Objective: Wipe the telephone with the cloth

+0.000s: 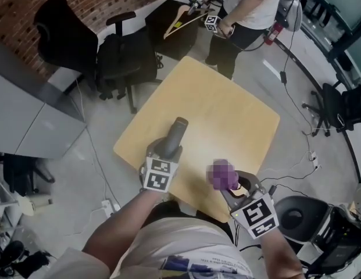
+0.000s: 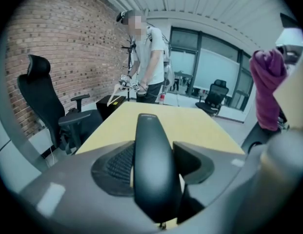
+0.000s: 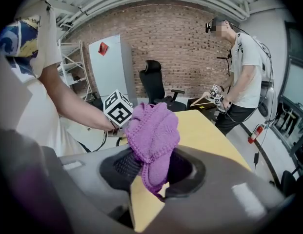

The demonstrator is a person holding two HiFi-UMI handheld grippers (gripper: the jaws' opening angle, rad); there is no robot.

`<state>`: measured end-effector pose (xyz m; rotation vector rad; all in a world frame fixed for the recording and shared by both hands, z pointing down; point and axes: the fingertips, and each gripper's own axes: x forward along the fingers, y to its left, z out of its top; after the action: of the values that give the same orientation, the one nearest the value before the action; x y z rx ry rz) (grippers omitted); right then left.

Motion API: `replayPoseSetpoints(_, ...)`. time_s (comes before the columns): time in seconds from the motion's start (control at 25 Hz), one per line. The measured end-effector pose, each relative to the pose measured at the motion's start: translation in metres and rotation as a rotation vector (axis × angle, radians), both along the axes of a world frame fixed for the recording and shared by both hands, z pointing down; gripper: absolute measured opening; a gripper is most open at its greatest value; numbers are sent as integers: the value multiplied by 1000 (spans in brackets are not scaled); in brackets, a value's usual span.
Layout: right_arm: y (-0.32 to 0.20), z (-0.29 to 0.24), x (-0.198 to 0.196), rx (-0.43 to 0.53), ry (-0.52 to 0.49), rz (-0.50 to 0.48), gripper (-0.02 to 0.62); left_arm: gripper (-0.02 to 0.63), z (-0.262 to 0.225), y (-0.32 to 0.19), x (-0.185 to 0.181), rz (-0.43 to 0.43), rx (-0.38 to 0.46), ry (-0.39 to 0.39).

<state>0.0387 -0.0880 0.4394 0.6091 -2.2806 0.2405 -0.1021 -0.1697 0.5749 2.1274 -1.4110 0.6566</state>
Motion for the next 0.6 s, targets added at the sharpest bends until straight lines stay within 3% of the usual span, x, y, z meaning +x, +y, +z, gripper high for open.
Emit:
replayPoseSetpoints(0.28, -26, -35, -2, 89, -43, -32, 123, 256, -61, 10, 35, 79, 117, 73)
replayPoseSetpoints(0.6, -47, -89, -46, 172, -198, -138, 123, 256, -106, 31, 83, 134, 186, 133)
